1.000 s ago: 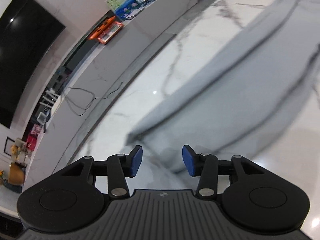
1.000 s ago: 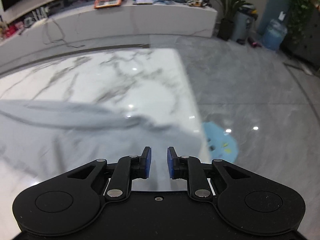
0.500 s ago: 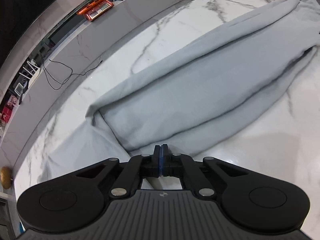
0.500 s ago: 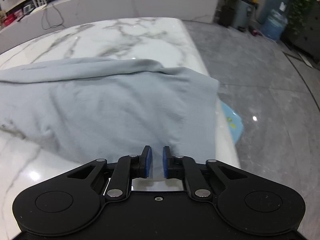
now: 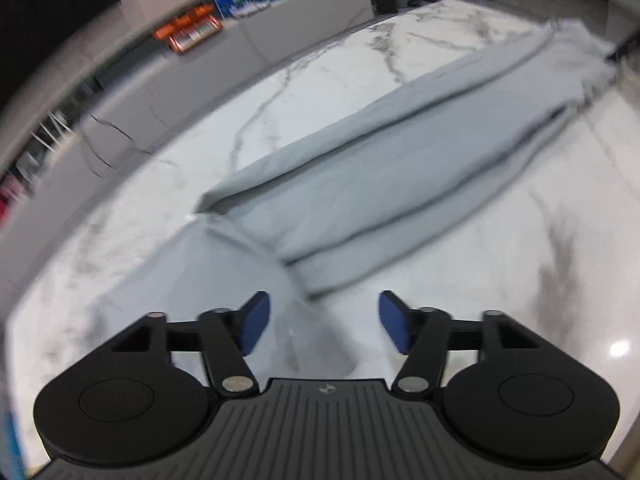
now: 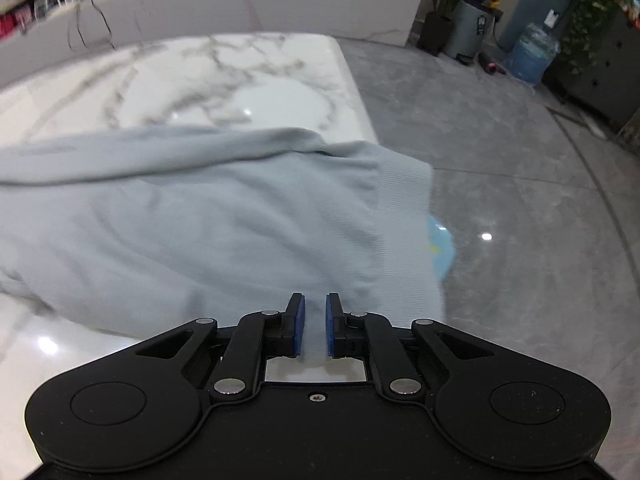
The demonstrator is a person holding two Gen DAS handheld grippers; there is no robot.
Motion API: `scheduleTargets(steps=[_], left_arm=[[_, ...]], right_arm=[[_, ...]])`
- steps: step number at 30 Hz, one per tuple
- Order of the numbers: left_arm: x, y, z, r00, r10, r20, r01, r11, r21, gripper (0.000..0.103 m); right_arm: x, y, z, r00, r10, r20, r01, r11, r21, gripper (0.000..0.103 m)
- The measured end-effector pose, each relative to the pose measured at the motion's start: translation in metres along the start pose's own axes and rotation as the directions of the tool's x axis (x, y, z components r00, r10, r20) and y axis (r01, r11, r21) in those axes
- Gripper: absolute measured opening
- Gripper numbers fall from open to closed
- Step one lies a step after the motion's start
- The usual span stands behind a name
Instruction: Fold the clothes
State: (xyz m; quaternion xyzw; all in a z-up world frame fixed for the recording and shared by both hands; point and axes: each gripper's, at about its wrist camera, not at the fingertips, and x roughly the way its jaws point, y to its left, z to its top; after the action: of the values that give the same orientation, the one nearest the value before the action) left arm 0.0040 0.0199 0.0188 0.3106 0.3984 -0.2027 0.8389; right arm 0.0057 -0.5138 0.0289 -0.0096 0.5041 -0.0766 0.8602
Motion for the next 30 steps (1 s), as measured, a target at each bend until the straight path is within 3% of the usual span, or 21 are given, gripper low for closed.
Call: scheduleTargets(steps=[4, 6, 9, 11, 13, 17, 23, 27, 30], left_arm=[[0.011, -0.007, -0.011, 0.999, 0.004, -0.032, -0.005, 0.999, -0.037, 0.063], [0.014, -0.006, -0.013, 1.000, 0.007, -0.009, -0.008, 0.997, -0.071, 0.063], [0.016, 0.000, -0.013, 1.000, -0.005, 0.009, 0.006, 0.993, -0.121, 0.055], [0.015, 0.005, -0.014, 1.000, -0.017, 0.009, 0.018, 0.989, -0.147, 0.028], [0.016, 0.015, -0.014, 0.999, -0.035, -0.014, 0.031, 0.982, -0.189, 0.008], [-0.002, 0.042, -0.011, 0.999, -0.043, 0.009, 0.044, 0.965, -0.260, 0.005], [-0.036, 0.108, 0.008, 0.998, 0.055, 0.039, -0.036, 0.929, -0.369, 0.005], [-0.041, 0.168, 0.024, 0.990, 0.143, -0.003, -0.128, 0.876, -0.465, 0.005], [-0.026, 0.198, 0.033, 0.981, 0.175, -0.079, -0.192, 0.860, -0.473, 0.005]], right_arm=[[-0.001, 0.012, -0.004, 0.999, 0.024, 0.032, -0.024, 1.000, 0.000, 0.007], [-0.001, 0.018, -0.003, 0.998, 0.034, 0.045, -0.034, 0.999, 0.001, 0.007], [0.001, 0.023, -0.001, 0.998, 0.035, 0.056, -0.035, 0.999, -0.007, 0.007], [0.002, 0.023, -0.002, 0.998, 0.031, 0.058, -0.030, 0.999, -0.009, 0.008], [0.002, 0.022, -0.003, 0.998, 0.024, 0.059, -0.024, 1.000, -0.002, 0.009], [0.003, 0.020, -0.008, 0.998, 0.006, 0.062, -0.006, 1.000, 0.006, 0.009], [0.005, 0.018, -0.006, 0.997, -0.026, 0.073, 0.026, 1.000, -0.004, 0.010], [0.007, 0.011, -0.003, 0.995, -0.052, 0.080, 0.051, 0.999, 0.020, 0.010], [0.009, 0.006, -0.001, 0.994, -0.079, 0.081, 0.077, 0.997, 0.025, 0.010]])
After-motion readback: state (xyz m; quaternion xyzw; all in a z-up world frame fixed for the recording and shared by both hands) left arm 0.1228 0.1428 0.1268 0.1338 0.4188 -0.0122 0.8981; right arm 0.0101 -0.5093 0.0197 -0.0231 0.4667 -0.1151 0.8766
